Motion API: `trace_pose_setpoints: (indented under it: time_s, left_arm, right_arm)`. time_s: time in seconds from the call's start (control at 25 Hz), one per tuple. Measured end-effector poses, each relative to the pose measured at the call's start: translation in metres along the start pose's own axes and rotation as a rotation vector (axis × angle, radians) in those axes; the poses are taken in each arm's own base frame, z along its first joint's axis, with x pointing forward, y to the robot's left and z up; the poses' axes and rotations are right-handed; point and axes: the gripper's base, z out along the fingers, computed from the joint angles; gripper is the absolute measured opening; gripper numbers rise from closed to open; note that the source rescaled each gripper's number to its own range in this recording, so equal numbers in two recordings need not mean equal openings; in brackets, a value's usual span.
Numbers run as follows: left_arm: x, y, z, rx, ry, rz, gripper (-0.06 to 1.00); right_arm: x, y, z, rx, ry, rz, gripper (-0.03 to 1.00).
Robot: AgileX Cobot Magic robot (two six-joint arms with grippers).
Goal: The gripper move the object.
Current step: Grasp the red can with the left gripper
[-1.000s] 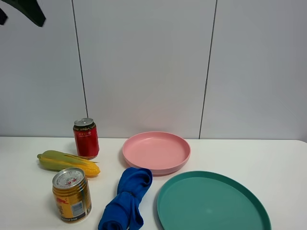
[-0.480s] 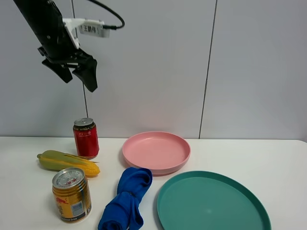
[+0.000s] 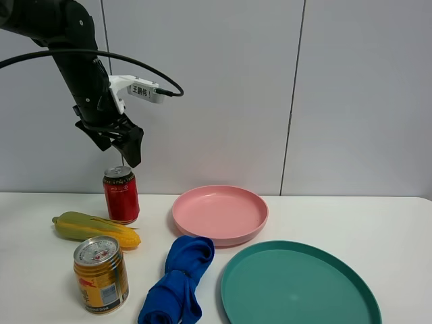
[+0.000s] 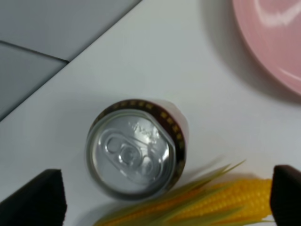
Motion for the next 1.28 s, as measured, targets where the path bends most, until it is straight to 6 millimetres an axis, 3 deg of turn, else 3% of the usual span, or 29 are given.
trace_pose_setpoints:
  time_s: [0.12, 0.24, 0.84, 1.28]
  left_arm:
    - [0.002, 0.003, 0.011, -0.012, 0.007, 0.006, 0.88]
    - [0.004, 0.008, 0.020, -0.026, 0.009, 0.007, 0.97]
    - [0.012, 0.020, 0.057, -0.041, 0.005, 0.023, 1.00]
    - [0.020, 0.017, 0.088, -0.021, 0.047, 0.024, 1.00]
  right_arm:
    - [0.000, 0.000, 0.000, 0.000, 0.000, 0.000, 1.00]
    - [0.000, 0.000, 0.000, 0.000, 0.000, 0.000, 1.00]
    - [0.000, 0.000, 0.000, 0.000, 0.000, 0.000, 1.00]
    - [0.000, 0.000, 0.000, 0.000, 0.000, 0.000, 1.00]
